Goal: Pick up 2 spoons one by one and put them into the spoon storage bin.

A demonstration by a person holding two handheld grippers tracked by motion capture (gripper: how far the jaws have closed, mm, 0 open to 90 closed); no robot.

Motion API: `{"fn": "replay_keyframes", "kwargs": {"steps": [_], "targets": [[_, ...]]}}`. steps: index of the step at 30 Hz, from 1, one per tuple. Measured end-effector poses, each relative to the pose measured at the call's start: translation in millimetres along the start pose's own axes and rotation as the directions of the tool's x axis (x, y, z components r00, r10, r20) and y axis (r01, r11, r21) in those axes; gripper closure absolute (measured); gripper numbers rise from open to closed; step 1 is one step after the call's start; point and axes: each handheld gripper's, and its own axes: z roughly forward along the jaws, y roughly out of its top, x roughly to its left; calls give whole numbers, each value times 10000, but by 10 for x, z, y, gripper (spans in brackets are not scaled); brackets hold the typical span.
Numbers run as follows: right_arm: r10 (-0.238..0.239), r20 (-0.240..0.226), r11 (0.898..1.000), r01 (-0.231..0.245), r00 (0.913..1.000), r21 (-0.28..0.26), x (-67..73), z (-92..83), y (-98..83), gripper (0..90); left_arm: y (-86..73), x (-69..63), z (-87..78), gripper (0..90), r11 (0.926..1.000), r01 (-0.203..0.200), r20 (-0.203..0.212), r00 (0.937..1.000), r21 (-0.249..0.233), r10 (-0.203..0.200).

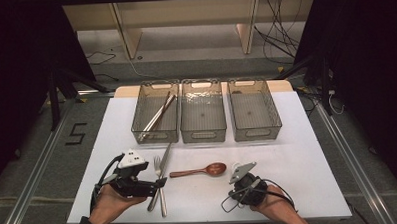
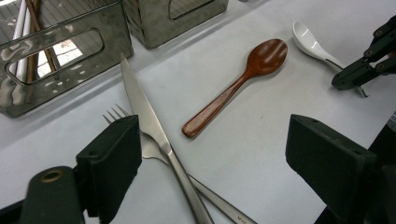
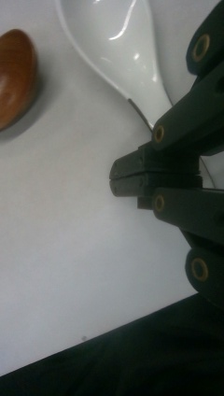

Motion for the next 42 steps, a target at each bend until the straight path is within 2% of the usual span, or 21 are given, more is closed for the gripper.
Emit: {"fn": "replay_keyframes", "kwargs": {"steps": [3, 7, 13, 16, 19, 22, 23, 25, 28, 31, 37, 42], "targets": [[320, 99, 9994, -322, 9994, 129, -44, -59, -76, 900, -2, 2, -11, 179, 10000, 53, -40, 10000, -34, -53], [297, 486, 9990, -313, 9984, 324, -115, -121, -157, 900, -4, -1, -10, 180, 10000, 49, -34, 10000, -79, -49], [500, 913, 9962, -562, 9946, 671, -203, -190, -219, 900, -13, 10, -3, 179, 10000, 55, -76, 10000, -66, -56], [585, 848, 9965, -633, 9947, 547, -225, -239, -219, 889, -14, 11, -6, 180, 9999, 74, -135, 9999, -143, -76], [645, 881, 9979, -651, 9940, 38, -221, -345, -174, 787, -14, 12, -10, 180, 9998, 72, -133, 9999, -166, -74], [859, 1528, 9963, -845, 9845, -158, -232, -416, -143, 595, -21, 12, -3, 178, 10000, 21, -129, 9999, -56, -22], [988, 1751, 9951, -978, 9796, -144, -244, -419, -138, 560, -22, 12, -2, 178, 10000, 15, -132, 9999, -49, -16], [1180, 1875, 9928, -1201, 9752, -1, -270, -400, -138, 490, -20, 11, -2, 177, 10000, 22, -134, 9999, -59, -23], [1268, 1785, 9903, -1347, 9757, 329, -287, -333, -144, 457, -19, 11, -6, 176, 10000, 34, -132, 9999, -91, -36], [1292, 1711, 9876, -1422, 9767, 663, -304, -267, -143, 474, -19, 13, -2, 175, 9999, 54, -136, 9999, -108, -56], [1189, 1573, 9838, -1377, 9804, 1145, -316, -173, -122, 625, -22, 15, -5, 172, 9999, 72, -123, 9999, -130, -74], [1128, 1347, 9839, -1296, 9844, 1231, -321, -171, -112, 736, -24, 18, -6, 172, 9998, 120, -142, 9998, -154, -122]]}}
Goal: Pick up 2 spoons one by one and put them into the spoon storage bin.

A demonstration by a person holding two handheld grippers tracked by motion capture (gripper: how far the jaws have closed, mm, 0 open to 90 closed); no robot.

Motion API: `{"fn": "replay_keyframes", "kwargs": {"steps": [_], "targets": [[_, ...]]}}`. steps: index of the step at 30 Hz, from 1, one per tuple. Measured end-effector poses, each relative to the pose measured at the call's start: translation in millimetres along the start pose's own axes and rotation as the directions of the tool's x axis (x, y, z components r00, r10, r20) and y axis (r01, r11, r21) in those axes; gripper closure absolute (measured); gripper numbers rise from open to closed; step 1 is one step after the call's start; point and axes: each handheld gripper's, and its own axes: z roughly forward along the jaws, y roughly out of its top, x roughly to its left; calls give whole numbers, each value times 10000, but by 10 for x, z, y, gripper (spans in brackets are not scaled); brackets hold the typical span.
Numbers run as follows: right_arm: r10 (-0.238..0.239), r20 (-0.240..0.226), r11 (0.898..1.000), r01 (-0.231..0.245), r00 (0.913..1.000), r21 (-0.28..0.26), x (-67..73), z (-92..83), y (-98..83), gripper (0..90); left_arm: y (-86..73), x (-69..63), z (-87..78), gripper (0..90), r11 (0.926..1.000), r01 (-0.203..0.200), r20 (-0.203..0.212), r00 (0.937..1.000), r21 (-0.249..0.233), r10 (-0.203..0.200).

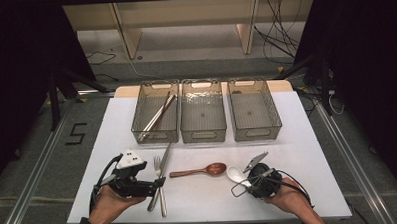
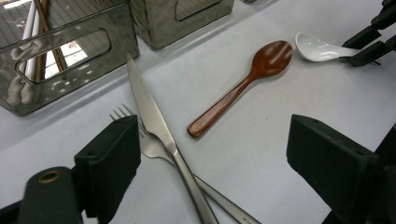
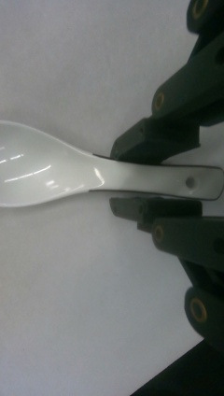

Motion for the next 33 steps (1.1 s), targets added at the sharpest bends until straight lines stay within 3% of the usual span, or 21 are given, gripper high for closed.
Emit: {"fn": "replay_keyframes", "kwargs": {"steps": [7, 23, 33], "targets": [[247, -308, 9997, -246, 9992, 31, -56, 1, 5, 770, 2, -1, 6, 172, 10000, -35, 2, 10000, 12, 35], [-12, -388, 9998, 21, 9992, 222, -24, -12, 11, 779, -6, 4, 0, 172, 10000, -76, -75, 9999, -4, 76], [214, -575, 9990, -236, 9981, -368, -55, -52, 14, 780, -8, 5, 3, 172, 10000, -85, -58, 9999, 28, 85]]}}
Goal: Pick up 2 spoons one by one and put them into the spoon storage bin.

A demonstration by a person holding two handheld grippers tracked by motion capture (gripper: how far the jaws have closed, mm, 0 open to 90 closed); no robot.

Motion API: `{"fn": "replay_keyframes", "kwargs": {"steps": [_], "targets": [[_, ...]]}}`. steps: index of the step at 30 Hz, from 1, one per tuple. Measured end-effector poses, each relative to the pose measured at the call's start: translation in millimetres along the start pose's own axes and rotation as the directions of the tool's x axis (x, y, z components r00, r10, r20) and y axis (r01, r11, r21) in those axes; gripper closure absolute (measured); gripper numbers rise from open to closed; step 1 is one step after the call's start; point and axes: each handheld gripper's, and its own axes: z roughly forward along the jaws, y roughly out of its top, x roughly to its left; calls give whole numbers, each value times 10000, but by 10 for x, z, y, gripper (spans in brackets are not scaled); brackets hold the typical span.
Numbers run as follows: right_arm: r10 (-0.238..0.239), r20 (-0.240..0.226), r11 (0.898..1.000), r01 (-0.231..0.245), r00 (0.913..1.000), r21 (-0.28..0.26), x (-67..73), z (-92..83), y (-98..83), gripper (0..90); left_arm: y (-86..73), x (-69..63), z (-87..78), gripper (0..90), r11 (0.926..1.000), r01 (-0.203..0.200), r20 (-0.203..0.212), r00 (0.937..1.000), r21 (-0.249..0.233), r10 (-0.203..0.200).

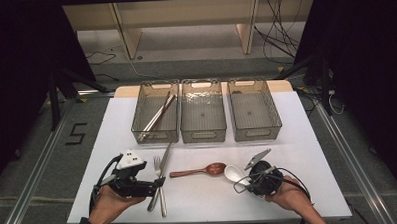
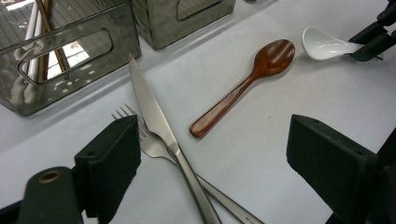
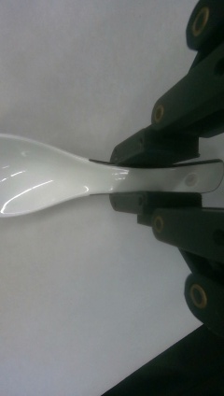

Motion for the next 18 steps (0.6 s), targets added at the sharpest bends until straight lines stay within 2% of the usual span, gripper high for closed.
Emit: {"fn": "replay_keyframes", "kwargs": {"steps": [6, 11, 18], "targets": [[288, -278, 9988, -299, 9992, -397, -38, -33, -3, 781, -1, 0, -1, 173, 10000, 12, -2, 10000, -7, -12], [387, -130, 9963, -396, 9992, -758, -61, -68, 25, 782, -2, 1, 0, 172, 10000, 40, 3, 10000, -16, -40], [563, 135, 9796, -526, 9983, -1937, -191, -274, 266, 782, 6, 26, -14, 172, 9999, 88, -36, 10000, -110, -88]]}}
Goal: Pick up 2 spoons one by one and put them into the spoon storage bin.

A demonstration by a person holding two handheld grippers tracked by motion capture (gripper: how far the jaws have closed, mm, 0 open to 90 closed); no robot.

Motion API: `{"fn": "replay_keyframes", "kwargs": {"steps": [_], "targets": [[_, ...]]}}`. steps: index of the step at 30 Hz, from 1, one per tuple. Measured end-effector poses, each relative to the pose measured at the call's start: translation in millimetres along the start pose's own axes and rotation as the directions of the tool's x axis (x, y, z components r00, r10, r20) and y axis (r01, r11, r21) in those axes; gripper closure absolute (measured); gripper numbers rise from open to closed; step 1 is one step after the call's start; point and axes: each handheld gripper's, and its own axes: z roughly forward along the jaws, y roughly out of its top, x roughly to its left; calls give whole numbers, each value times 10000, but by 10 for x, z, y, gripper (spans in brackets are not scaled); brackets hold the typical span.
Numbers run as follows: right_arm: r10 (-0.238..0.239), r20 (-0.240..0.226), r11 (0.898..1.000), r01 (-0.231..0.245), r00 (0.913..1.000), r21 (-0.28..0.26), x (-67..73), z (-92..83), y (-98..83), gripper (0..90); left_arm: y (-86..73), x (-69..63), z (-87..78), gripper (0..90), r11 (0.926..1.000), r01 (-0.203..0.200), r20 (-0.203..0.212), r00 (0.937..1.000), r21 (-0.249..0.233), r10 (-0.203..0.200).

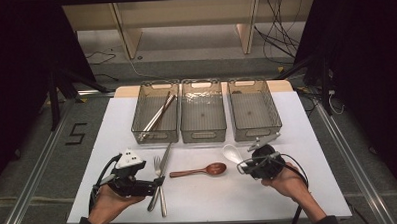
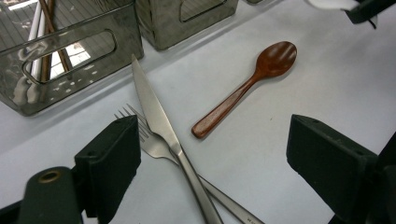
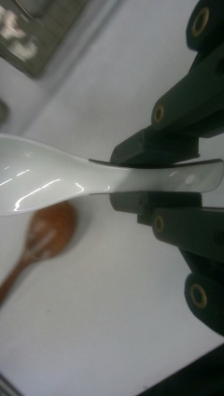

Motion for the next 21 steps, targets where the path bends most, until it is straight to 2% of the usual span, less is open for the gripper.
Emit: {"fn": "replay_keyframes", "kwargs": {"steps": [3, 10, 12, 13, 15, 17, 19, 21], "targets": [[87, 95, 9993, -84, 9999, -374, -56, -36, 167, 782, 0, 9, -4, 173, 9999, 96, 2, 10000, -101, -96], [522, -107, 9932, -530, 9986, -1041, -182, -26, 519, 787, 5, 14, -29, 172, 9991, 145, 71, 9999, -399, -142], [590, -83, 9905, -596, 9982, -1238, -198, -27, 621, 850, 4, 13, -31, 173, 9991, 153, 115, 9998, -391, -148], [569, -64, 9886, -572, 9984, -1394, -208, -29, 684, 851, 5, 13, -29, 172, 9990, 158, 110, 9998, -420, -153], [603, -145, 9889, -617, 9981, -1354, -218, -16, 773, 853, 3, 9, -27, 172, 9987, 203, 169, 9997, -459, -196], [512, 28, 9897, -504, 9987, -1344, -221, 31, 868, 858, 3, 2, -19, 172, 9988, 197, 189, 9996, -438, -188], [472, -130, 9917, -484, 9988, -1188, -236, 81, 973, 860, 6, 1, -26, 172, 9989, 180, 202, 9996, -433, -172], [342, 112, 9926, -327, 9994, -1166, -232, 103, 1071, 860, 7, 12, -32, 172, 9988, 168, 201, 9997, -452, -159]]}}
